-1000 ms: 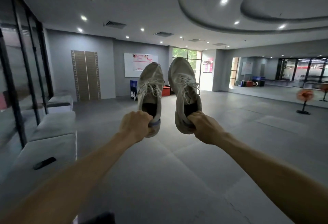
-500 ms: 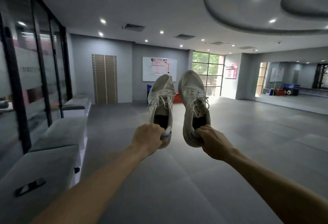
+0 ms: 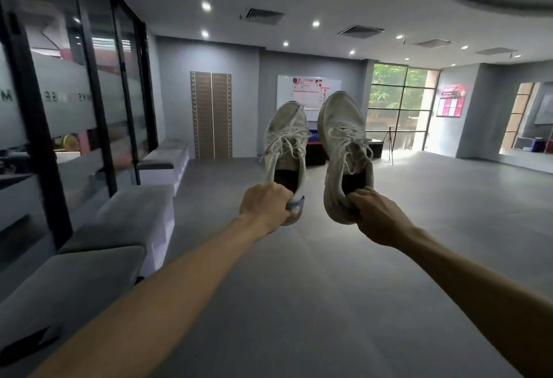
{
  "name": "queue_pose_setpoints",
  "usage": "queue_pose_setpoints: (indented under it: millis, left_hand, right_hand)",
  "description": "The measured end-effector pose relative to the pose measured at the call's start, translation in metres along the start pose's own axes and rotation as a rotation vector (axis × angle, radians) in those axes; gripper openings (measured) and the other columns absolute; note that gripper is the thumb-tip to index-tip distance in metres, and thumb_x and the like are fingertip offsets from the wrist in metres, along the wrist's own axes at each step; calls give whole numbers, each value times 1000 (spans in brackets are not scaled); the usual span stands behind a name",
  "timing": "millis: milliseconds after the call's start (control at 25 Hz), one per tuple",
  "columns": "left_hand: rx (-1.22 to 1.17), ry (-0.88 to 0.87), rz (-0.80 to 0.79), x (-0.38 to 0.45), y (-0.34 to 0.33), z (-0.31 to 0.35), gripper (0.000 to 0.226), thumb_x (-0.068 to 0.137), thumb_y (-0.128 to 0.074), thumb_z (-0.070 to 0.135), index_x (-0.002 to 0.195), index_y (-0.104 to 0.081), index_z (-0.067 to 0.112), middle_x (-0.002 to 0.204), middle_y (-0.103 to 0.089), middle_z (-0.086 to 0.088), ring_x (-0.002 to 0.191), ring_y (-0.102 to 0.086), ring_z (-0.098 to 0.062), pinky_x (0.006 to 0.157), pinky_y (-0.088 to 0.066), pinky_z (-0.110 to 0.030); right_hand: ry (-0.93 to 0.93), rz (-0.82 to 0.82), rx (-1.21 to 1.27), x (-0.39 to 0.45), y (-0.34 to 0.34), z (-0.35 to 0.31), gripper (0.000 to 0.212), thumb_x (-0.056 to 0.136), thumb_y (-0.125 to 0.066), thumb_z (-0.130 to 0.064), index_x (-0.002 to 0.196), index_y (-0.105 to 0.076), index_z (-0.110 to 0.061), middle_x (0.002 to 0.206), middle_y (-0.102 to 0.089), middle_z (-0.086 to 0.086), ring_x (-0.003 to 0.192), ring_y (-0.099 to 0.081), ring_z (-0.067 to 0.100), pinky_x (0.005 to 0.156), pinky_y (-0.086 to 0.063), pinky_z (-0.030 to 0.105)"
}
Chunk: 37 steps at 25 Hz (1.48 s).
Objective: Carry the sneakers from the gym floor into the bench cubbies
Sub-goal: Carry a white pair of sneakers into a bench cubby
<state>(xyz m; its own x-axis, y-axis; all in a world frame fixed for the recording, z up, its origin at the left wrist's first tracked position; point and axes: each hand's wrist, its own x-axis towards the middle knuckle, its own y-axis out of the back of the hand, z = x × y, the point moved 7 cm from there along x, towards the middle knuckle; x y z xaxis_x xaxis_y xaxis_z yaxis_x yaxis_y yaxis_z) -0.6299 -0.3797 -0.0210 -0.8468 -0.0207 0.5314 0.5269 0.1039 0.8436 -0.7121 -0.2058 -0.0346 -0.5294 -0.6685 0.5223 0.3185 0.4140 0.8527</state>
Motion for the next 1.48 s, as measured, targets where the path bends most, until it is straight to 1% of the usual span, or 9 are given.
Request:
queue_pose_setpoints:
  millis: [240, 360, 480, 680, 840, 960, 1240, 1360, 1480]
  left_hand:
    - [77, 47, 34, 141, -85, -61, 38, 86, -56, 55, 86, -69, 19, 83, -67, -3, 70, -56, -22, 61, -34, -29]
    - [81, 69, 36, 221, -131, -91, 35, 84, -61, 53, 84, -68, 19, 81, -67, -4, 73, -60, -24, 62, -40, -30]
    - [69, 120, 41, 297, -174, -123, 31, 82, -64, 49, 80, -67, 18, 80, -67, -5, 76, -62, -27, 62, -42, -30]
    - [121, 169, 61, 413, -247, -182, 31, 82, -63, 49, 81, -66, 18, 86, -68, -6, 82, -63, -29, 62, -39, -31]
    - [122, 196, 53, 499, -318, -242, 32, 84, -60, 49, 80, -65, 17, 83, -66, -7, 79, -62, -29, 68, -49, -36]
    - [132, 172, 62, 569, -369, -294, 31, 84, -61, 49, 81, -64, 18, 85, -66, -7, 81, -61, -29, 68, -45, -34]
    - [151, 158, 29, 731, -469, -409, 31, 84, -59, 49, 73, -55, 21, 84, -64, -6, 80, -61, -28, 66, -46, -34]
    - [176, 152, 20, 796, -519, -454, 30, 85, -59, 47, 71, -51, 22, 83, -64, -6, 79, -61, -28, 63, -43, -34]
    - [192, 159, 36, 859, -566, -497, 31, 85, -58, 45, 68, -44, 24, 80, -61, -4, 76, -61, -27, 60, -37, -32]
  right_hand:
    - [7, 3, 10, 143, -77, 91, 16, 83, -58, -5, 96, -60, -14, 100, -60, 4, 92, -54, 24, 68, -47, 34]
    - [34, 24, 38, 222, -117, 145, 13, 83, -59, -5, 93, -60, -13, 99, -59, 4, 91, -54, 25, 70, -49, 38]
    - [57, 41, 63, 304, -155, 196, 17, 84, -63, -7, 100, -63, -12, 104, -61, 4, 94, -56, 23, 75, -52, 42]
    - [113, 48, 95, 426, -225, 260, 11, 82, -62, -4, 91, -63, -11, 98, -63, 5, 93, -54, 24, 66, -42, 30]
    - [133, 40, 86, 523, -291, 303, 11, 86, -59, -6, 95, -62, -12, 100, -62, 5, 93, -52, 22, 73, -49, 36]
    - [148, 44, 67, 602, -343, 331, 17, 86, -61, -8, 102, -63, -14, 102, -62, 2, 93, -54, 20, 76, -50, 35]
    - [109, 29, 103, 785, -447, 394, 14, 84, -58, -5, 95, -61, -14, 100, -60, 2, 89, -51, 19, 71, -46, 33]
    - [103, 33, 105, 861, -495, 425, 15, 85, -58, -6, 97, -61, -15, 101, -59, 1, 86, -49, 16, 73, -48, 34]
    - [108, 47, 100, 936, -541, 457, 14, 84, -58, -7, 94, -60, -16, 98, -57, 0, 82, -48, 16, 69, -42, 28]
